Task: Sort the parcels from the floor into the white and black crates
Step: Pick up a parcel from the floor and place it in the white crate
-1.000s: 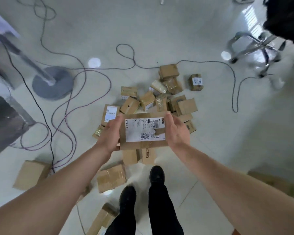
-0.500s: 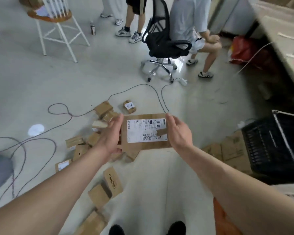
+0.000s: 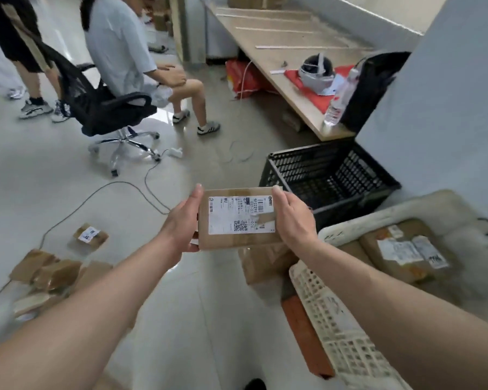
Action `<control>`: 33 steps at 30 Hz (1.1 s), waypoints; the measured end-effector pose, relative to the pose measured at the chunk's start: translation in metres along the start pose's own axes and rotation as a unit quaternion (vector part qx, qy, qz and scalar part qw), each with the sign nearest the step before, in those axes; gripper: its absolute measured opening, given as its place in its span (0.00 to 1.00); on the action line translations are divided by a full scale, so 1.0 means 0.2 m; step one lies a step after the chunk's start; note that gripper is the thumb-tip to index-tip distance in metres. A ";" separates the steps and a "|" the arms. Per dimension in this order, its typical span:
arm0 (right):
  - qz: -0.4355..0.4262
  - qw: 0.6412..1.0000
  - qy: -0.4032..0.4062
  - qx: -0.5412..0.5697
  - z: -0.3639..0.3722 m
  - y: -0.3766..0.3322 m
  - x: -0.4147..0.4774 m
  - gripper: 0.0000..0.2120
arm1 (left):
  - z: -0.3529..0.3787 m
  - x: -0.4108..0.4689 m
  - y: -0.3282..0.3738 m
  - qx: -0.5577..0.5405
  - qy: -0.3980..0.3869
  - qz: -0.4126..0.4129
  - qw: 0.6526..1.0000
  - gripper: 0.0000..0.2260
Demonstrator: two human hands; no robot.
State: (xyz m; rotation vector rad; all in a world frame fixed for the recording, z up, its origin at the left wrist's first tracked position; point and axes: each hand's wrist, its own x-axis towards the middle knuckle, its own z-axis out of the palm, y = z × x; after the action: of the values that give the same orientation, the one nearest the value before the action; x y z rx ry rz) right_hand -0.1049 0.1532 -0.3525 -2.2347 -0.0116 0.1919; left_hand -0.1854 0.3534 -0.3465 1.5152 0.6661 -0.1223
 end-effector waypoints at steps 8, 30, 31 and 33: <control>0.069 0.992 0.101 -0.012 -0.66 0.45 0.13 0.28 | 0.84 0.11 0.23 0.058 -0.124 0.026 0.990 0.25; 0.376 0.864 0.311 0.122 -1.04 1.17 -0.03 0.43 | 2.00 0.42 0.22 0.361 -0.394 -0.034 0.845 0.43; 0.386 0.862 0.306 0.123 -1.03 1.20 -0.03 0.43 | 2.02 0.43 0.20 0.373 -0.398 -0.033 0.838 0.43; 0.401 0.863 0.285 0.116 -1.01 1.25 -0.04 0.44 | 2.07 0.45 0.15 0.400 -0.403 -0.018 0.823 0.41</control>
State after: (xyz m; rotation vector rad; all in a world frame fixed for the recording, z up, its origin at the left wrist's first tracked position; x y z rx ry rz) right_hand -0.0980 -0.1610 -0.4236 -1.8496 1.2094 -0.0363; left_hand 0.0368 -0.0042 -0.3963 2.0116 -0.0954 -1.1271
